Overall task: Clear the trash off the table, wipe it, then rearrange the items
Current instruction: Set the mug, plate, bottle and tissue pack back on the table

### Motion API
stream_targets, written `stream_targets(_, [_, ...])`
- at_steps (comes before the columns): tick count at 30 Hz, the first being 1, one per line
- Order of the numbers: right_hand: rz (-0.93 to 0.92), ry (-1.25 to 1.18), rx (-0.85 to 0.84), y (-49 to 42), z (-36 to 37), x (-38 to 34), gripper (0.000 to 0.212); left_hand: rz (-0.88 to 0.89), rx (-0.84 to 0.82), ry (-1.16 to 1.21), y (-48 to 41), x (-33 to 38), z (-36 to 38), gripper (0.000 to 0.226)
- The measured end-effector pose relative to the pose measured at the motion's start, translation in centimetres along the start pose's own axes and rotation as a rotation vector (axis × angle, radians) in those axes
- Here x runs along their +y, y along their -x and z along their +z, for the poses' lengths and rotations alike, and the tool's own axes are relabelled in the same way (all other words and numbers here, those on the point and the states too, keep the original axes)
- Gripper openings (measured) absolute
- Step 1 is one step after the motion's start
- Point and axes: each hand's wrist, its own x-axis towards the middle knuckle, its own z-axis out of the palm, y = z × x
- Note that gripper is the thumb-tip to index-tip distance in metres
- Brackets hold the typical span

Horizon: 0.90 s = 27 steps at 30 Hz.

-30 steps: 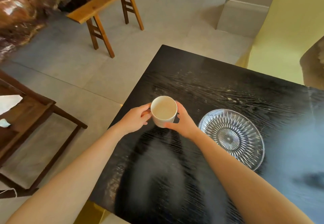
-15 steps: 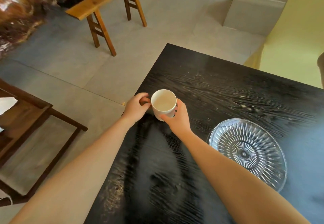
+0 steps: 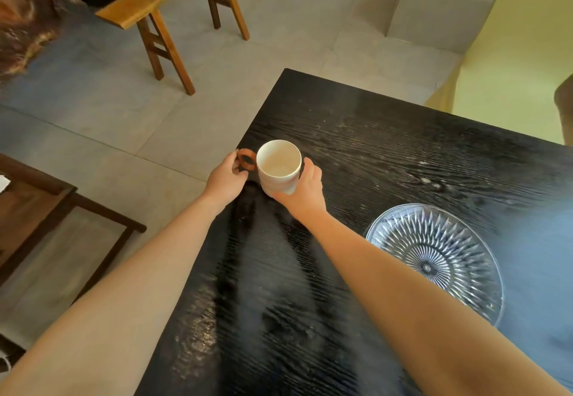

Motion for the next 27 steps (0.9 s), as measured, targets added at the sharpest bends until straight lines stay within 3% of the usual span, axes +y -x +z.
stream_targets(5, [0.134, 0.29, -0.287, 0.4, -4.6, 0.4, 0.09, -0.181, -0.115, -0.429, 2.9, 1.4, -0.7, 0.063])
stream_targets(8, [0.11, 0.483, -0.446, 1.2, -8.4, -0.3, 0.083, -0.213, -0.354, -0.783, 5.0, 4.0, -1.0, 0.051])
stream_targets(11, [0.073, 0.719, -0.651, 2.6, -12.9, -1.4, 0.068, -0.267, -0.488, -0.837, 6.9, 6.7, -0.8, 0.05])
stream_targets(14, [0.094, 0.854, -0.808, 4.4, -17.3, -2.0, 0.063, -0.208, -0.563, -0.781, 8.5, 9.8, 0.3, 0.052])
stream_targets(18, [0.14, 0.9, -0.844, 7.1, -23.0, -0.7, 0.059, -0.093, -0.684, -0.801, 10.9, 14.7, 3.6, 0.051])
stream_targets(23, [0.216, 0.851, -0.805, 11.1, -31.6, 2.9, 0.056, 0.091, -0.657, -0.867, 14.9, 20.6, 11.0, 0.052])
stream_targets(27, [0.249, 0.821, -0.737, 15.2, -38.7, 6.8, 0.055, 0.183, -0.735, -0.916, 18.6, 25.3, 17.9, 0.055])
